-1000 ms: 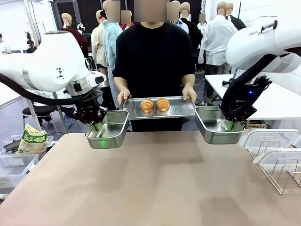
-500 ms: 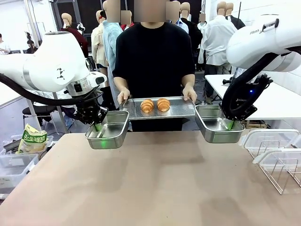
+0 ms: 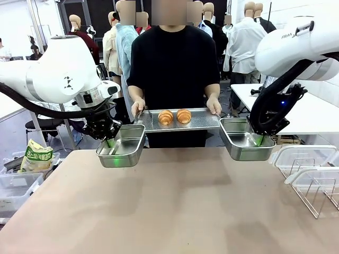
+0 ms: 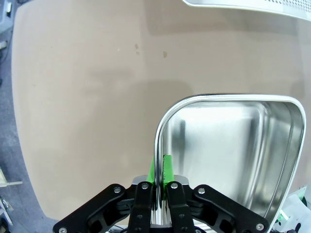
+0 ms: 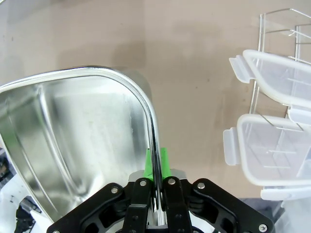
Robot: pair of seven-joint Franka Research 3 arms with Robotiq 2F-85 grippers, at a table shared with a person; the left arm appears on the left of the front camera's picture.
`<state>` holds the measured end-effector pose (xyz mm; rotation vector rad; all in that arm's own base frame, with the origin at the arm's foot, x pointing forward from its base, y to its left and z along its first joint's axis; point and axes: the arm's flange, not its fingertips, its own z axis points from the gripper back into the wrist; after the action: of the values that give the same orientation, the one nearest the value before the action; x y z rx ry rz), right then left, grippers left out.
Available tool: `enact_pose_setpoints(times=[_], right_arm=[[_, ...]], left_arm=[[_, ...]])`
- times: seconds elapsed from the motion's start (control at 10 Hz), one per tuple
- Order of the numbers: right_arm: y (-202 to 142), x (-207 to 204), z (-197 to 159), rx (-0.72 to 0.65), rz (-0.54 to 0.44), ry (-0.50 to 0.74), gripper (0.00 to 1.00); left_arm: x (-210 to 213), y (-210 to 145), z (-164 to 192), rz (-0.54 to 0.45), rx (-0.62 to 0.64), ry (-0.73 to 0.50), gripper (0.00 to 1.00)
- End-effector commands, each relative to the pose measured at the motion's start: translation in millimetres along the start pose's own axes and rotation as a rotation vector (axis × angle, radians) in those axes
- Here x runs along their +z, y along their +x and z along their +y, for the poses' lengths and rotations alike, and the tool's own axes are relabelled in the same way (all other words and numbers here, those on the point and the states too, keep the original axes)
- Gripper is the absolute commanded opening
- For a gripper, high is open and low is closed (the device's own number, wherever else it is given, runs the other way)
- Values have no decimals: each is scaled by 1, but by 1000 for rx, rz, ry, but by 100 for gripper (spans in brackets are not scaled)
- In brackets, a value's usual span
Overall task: Place the bread in airtight containers.
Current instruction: Once an object is inside an Airtight Container , place the container in the center of the table.
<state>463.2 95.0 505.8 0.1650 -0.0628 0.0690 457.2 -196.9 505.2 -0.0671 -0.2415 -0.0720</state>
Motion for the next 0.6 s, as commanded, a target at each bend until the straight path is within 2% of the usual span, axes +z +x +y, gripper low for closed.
enact_pose_setpoints(times=[0.0,0.5], right_arm=[[-3,1,-1,-3,-6,0,0],[-3,1,-1,-3,-6,0,0]], left_arm=[[3,2,0,-6,2,-3,0],[3,2,0,-6,2,-3,0]])
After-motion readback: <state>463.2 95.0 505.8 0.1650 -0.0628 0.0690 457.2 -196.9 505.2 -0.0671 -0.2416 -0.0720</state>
